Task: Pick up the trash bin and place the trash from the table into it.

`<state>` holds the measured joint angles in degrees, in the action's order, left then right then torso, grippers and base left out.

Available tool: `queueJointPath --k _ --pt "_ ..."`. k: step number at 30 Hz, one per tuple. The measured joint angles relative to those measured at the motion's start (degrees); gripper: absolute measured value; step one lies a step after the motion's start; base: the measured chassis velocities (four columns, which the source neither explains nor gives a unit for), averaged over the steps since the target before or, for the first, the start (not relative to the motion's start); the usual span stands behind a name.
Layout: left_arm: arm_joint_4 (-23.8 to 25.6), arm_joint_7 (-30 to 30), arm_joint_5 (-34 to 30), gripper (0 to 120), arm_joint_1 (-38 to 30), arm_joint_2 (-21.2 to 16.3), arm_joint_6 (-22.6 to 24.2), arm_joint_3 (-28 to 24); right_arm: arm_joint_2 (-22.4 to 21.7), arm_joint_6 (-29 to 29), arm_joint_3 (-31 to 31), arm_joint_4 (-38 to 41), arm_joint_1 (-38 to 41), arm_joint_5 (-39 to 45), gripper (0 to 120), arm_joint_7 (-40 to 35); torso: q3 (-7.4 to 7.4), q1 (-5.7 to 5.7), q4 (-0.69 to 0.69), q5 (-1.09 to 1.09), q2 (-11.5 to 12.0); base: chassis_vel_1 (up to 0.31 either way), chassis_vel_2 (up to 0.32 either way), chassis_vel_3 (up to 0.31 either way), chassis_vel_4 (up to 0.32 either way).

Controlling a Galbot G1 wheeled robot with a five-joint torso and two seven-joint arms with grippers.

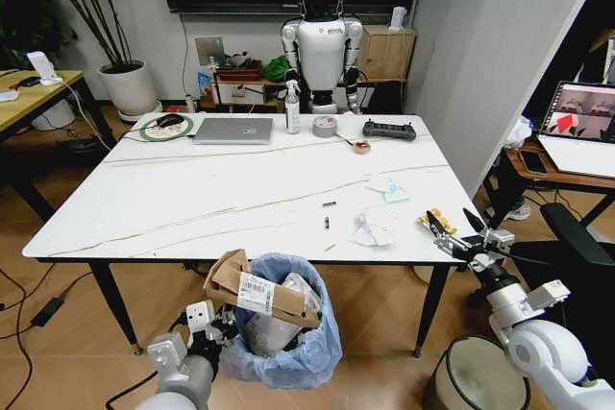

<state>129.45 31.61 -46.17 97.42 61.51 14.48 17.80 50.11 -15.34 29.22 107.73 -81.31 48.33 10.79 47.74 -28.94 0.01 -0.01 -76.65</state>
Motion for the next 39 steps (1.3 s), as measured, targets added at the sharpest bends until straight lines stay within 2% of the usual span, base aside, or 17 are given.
queueJointPath --k 6,15,20,26,31,39 --pt "0.28 0.66 0.47 0 1.05 0.13 -0.06 0.68 -2.9 0.06 -4.22 1.67 3.16 0.9 100 -0.81 0.0 0.01 0.0 0.02 0.0 0.0 0.0 0.0 0.0" --pt "-0.27 1.51 -0.91 0 -0.45 -1.7 -0.04 0.2 -9.25 5.72 -8.81 4.66 9.5 4.59 100 -6.31 0.0 0.0 -0.01 -0.01 0.0 0.0 0.0 0.0 0.0" --pt "-0.34 1.6 -1.3 0 -0.62 -2.09 0.05 0.15 -12.0 6.98 -14.68 3.08 15.08 5.21 100 -8.13 0.0 0.0 -0.01 0.01 0.0 0.0 0.0 0.0 0.0" --pt "-0.32 1.68 -1.45 0 -0.71 -2.36 0.21 0.18 -11.9 7.88 -21.16 0.36 20.25 6.15 100 -9.48 0.0 0.0 -0.01 0.01 0.0 0.0 0.0 0.0 0.0" --pt "-0.29 1.7 -1.45 0 -0.94 -2.18 0.35 0.12 -10.81 9.19 -30.2 -1.57 26.28 8.15 100 -11.14 0.01 0.0 0.0 0.01 0.0 0.0 0.0 0.0 0.0" --pt "-0.55 1.7 -1.5 0 -1.04 -2.34 0.43 0.06 -10.48 10.31 -37.01 -3.49 30.74 9.51 100 -9.07 0.0 0.0 -0.01 0.01 0.0 0.0 0.0 0.0 0.0"
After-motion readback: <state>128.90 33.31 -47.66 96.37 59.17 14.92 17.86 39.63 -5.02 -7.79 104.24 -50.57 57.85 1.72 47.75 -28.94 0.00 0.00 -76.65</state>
